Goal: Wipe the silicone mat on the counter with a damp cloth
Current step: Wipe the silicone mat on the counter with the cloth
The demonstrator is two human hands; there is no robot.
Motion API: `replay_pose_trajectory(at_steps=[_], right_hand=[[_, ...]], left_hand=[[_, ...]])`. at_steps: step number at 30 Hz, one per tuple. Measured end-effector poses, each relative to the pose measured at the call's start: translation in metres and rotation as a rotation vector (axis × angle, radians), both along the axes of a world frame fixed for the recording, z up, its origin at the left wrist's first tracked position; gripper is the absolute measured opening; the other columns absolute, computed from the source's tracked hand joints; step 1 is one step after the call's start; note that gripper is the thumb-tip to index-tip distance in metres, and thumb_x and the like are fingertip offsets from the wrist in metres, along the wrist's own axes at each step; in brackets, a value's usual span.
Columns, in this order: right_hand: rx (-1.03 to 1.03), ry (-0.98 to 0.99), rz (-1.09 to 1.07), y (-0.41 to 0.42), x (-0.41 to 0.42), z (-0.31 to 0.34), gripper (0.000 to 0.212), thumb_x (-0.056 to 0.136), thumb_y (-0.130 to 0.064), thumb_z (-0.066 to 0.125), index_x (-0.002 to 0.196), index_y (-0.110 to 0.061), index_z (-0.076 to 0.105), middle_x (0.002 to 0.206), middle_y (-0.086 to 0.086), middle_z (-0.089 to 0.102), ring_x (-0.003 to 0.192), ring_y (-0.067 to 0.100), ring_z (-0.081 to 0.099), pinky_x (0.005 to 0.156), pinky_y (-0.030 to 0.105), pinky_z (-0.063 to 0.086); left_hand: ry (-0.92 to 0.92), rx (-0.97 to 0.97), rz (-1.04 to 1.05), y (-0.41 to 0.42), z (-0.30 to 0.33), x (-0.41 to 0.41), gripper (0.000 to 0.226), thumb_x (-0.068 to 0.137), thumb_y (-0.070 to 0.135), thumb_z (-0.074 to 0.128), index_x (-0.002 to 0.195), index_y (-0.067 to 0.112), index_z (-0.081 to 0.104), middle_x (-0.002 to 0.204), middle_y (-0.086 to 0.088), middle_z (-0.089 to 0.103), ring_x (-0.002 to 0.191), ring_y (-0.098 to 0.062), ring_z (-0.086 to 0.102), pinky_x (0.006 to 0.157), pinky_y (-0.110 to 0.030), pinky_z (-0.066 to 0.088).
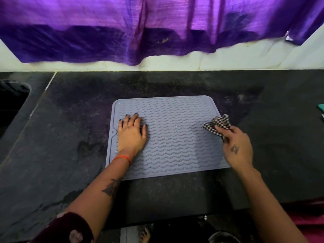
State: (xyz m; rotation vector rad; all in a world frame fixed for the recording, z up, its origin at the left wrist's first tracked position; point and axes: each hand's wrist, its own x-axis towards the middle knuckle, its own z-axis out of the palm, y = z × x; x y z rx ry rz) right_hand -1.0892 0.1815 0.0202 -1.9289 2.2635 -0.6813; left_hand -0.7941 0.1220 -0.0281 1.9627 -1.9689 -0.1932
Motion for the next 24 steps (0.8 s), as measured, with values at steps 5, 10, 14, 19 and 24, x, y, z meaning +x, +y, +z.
replay_pose_trajectory(at_steps=[5,10,14,19,24], right_hand=[[0.108,0.203,-0.147,0.027,0.013,-0.026,0.054,0.075,-0.006,0.062,0.125,-0.027,0.059,0.134,0.021,0.044,0.095,0.042,0.044,0.081,0.047,0.039],[0.049,0.159,-0.114,0.030,0.035,-0.031,0.057,0.066,0.001,0.067,0.117,-0.025,0.065,0.130,0.023,0.047,0.093,0.045,0.045,0.081,0.052,0.038],[-0.035,-0.037,0.106,0.021,0.020,-0.025,0.063,0.071,0.011,0.056,0.119,-0.029,0.063,0.124,0.015,0.053,0.098,0.038,0.051,0.089,0.043,0.045],[-0.046,0.073,-0.126,0.004,0.004,-0.024,0.054,0.076,0.003,0.058,0.121,-0.026,0.062,0.126,0.021,0.050,0.095,0.044,0.045,0.083,0.049,0.041],[0.086,0.214,-0.139,0.000,0.023,-0.034,0.048,0.084,-0.010,0.055,0.127,-0.031,0.055,0.139,0.019,0.037,0.102,0.041,0.038,0.088,0.047,0.031]], left_hand=[[-0.002,-0.002,0.009,0.000,0.000,0.000,0.055,0.089,0.041,0.029,0.133,0.013,0.047,0.146,-0.007,0.040,0.139,-0.029,0.025,0.116,-0.043,0.010],[-0.019,0.002,0.011,-0.001,0.000,-0.001,0.058,0.088,0.042,0.027,0.134,0.013,0.047,0.146,-0.007,0.040,0.139,-0.028,0.025,0.116,-0.043,0.011],[-0.015,0.000,0.007,0.000,0.001,0.000,0.060,0.087,0.043,0.025,0.134,0.013,0.047,0.146,-0.007,0.040,0.139,-0.028,0.026,0.116,-0.043,0.011],[-0.010,-0.004,0.004,0.001,0.000,0.000,0.050,0.094,0.039,0.032,0.135,0.013,0.045,0.147,-0.007,0.039,0.140,-0.028,0.025,0.116,-0.044,0.010],[-0.023,0.002,0.010,0.000,0.001,-0.001,0.057,0.089,0.042,0.026,0.134,0.013,0.045,0.146,-0.007,0.040,0.139,-0.028,0.025,0.116,-0.044,0.011]])
